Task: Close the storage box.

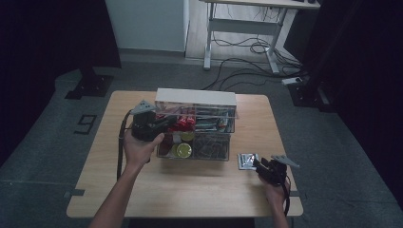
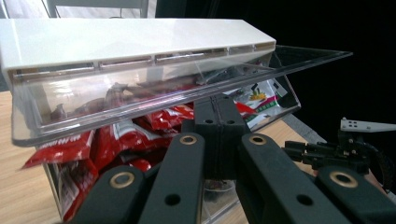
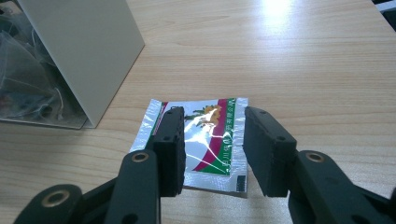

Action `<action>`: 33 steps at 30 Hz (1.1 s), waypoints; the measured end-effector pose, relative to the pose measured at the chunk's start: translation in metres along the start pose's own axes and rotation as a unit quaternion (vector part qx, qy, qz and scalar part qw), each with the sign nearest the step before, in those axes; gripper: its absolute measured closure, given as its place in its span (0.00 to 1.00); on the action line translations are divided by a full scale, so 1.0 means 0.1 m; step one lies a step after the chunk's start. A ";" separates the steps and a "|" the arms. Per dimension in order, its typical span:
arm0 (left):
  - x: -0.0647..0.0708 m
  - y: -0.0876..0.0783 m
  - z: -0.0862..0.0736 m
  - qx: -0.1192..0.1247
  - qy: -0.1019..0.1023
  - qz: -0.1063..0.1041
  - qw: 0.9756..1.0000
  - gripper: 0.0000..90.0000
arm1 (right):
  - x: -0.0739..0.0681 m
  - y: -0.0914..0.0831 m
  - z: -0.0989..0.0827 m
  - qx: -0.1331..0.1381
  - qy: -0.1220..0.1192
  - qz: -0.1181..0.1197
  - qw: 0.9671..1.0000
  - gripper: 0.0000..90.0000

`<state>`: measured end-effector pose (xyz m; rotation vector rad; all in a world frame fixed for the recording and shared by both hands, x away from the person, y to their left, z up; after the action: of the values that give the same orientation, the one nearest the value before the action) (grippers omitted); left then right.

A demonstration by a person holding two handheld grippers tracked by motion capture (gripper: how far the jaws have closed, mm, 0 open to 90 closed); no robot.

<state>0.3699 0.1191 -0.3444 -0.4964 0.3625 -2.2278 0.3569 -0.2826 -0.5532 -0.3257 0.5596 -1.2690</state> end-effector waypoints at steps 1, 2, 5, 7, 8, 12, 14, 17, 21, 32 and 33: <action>0.00 -0.01 -0.01 0.000 0.000 -0.001 1.000 1.00 | 0.00 0.00 0.00 -0.001 0.001 0.000 1.000 0.65; 0.00 -0.01 -0.01 -0.001 0.000 -0.001 1.000 1.00 | 0.00 0.00 -0.01 -0.002 0.001 0.001 1.000 0.65; 0.00 -0.02 -0.03 -0.003 -0.001 -0.001 1.000 1.00 | 0.00 0.00 -0.01 -0.001 0.004 0.001 1.000 0.65; 0.00 -0.01 -0.05 -0.006 -0.002 -0.004 1.000 1.00 | 0.00 0.00 -0.01 -0.002 0.002 0.001 1.000 0.65; 0.00 -0.01 -0.06 -0.006 -0.003 -0.005 1.000 1.00 | -0.01 0.00 -0.02 -0.002 0.003 0.002 1.000 0.65; 0.00 -0.02 -0.10 -0.009 -0.003 -0.007 1.000 1.00 | -0.01 0.00 -0.02 -0.002 0.003 0.003 1.000 0.65; 0.00 -0.02 -0.12 -0.012 -0.003 -0.007 1.000 1.00 | -0.01 0.01 -0.02 -0.003 0.003 0.003 1.000 0.65; 0.00 -0.02 -0.16 -0.015 -0.004 -0.007 1.000 1.00 | -0.01 0.01 -0.02 -0.004 0.002 0.003 1.000 0.65; -0.01 -0.01 -0.19 -0.018 -0.006 -0.008 1.000 0.99 | 0.00 0.00 -0.03 -0.004 0.003 0.003 1.000 0.65; -0.06 0.00 -0.23 -0.021 -0.014 -0.013 1.000 0.98 | 0.00 0.01 -0.04 -0.006 0.005 0.002 1.000 0.65; -0.06 0.01 -0.24 -0.022 -0.014 -0.014 1.000 0.98 | 0.00 0.01 -0.04 -0.006 0.006 0.003 1.000 0.65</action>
<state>0.3629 0.1255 -0.3674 -0.5578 0.3932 -2.2418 0.3552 -0.2823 -0.5571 -0.3271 0.5772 -1.2636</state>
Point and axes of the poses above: each handheld gripper's, and its own axes: y roughly forward along the jaws, z roughly out of its top, x roughly to its right, the point moved 3 cm from there along y, roughly forward along the jaws, and after that the axes turned 1 degree about z, right-handed, at the moved point
